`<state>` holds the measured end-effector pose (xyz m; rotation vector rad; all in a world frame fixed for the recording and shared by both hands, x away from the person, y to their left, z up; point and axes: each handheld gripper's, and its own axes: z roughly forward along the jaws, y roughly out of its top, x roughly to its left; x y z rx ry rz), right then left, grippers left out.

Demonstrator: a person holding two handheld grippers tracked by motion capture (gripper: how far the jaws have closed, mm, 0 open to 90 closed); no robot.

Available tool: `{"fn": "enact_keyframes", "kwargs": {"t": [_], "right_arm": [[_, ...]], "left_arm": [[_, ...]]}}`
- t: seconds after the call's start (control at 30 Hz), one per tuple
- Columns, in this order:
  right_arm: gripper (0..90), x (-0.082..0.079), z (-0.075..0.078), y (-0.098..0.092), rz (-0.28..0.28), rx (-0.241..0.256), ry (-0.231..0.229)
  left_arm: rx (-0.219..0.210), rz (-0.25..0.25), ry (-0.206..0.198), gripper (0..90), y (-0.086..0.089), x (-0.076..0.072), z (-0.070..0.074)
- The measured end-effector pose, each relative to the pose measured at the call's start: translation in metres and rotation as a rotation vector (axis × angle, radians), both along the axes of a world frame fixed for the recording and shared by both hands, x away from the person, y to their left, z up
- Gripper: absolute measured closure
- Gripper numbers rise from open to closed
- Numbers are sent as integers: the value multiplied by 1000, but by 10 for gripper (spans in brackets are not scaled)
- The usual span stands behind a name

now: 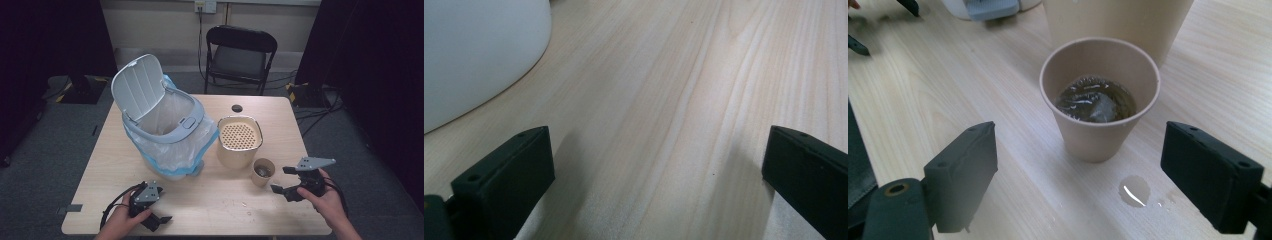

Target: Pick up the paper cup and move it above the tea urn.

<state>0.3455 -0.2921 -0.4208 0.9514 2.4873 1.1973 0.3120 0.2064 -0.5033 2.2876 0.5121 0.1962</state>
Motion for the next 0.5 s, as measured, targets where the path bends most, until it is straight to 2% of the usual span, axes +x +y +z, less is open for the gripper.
{"fn": "enact_keyframes", "kwargs": {"t": [0.5], "right_arm": [[147, 10, -25, 2, -35, -19, -8]], "left_arm": [[0, 0, 0, 0, 0, 0, 0]]}}
